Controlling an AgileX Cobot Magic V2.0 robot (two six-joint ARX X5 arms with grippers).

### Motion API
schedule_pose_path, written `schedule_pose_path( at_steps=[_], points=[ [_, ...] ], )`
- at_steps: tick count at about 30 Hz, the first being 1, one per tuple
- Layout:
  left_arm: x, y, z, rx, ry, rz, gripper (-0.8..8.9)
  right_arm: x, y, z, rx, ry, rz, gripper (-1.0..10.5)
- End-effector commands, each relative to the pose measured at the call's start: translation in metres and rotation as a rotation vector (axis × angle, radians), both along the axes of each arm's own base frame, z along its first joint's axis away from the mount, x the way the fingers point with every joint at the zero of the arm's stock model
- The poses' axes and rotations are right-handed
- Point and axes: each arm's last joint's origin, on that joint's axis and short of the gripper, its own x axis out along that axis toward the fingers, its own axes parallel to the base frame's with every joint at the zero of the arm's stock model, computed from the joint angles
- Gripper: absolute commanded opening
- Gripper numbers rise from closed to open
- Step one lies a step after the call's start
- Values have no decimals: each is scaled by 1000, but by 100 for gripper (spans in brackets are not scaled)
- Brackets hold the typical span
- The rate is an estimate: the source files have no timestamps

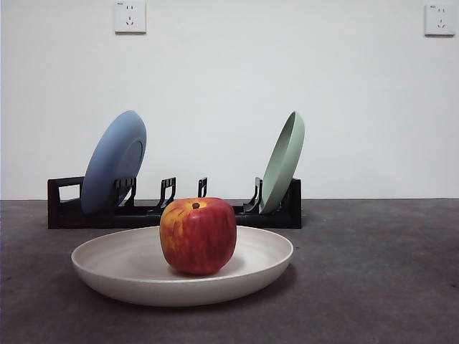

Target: Take the yellow plate from the plate rack,put the plate on the table,take the apple from the table,put the apple in the plate

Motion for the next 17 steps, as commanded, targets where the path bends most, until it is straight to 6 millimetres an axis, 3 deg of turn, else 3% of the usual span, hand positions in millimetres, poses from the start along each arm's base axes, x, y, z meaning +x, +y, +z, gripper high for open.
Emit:
schedule_pose_path(
  at_steps=[1, 3, 7, 10, 17],
  points=[
    [0, 0, -1, 1, 8, 6, 224, -6, -5, 1, 13, 28, 6, 46],
    [0, 0, -1, 0, 8, 7, 217, -8, -6, 2, 27, 31, 13, -14],
    [0, 0, -1, 4, 9, 6, 187, -9, -7, 3, 33, 31, 15, -12],
    [0, 0, -2, 5, 10, 6, -16, -9, -7, 3, 33, 32, 16, -12],
    [0, 0, -1, 5, 9, 6, -8, -9, -7, 3, 33, 32, 15, -12]
  ],
)
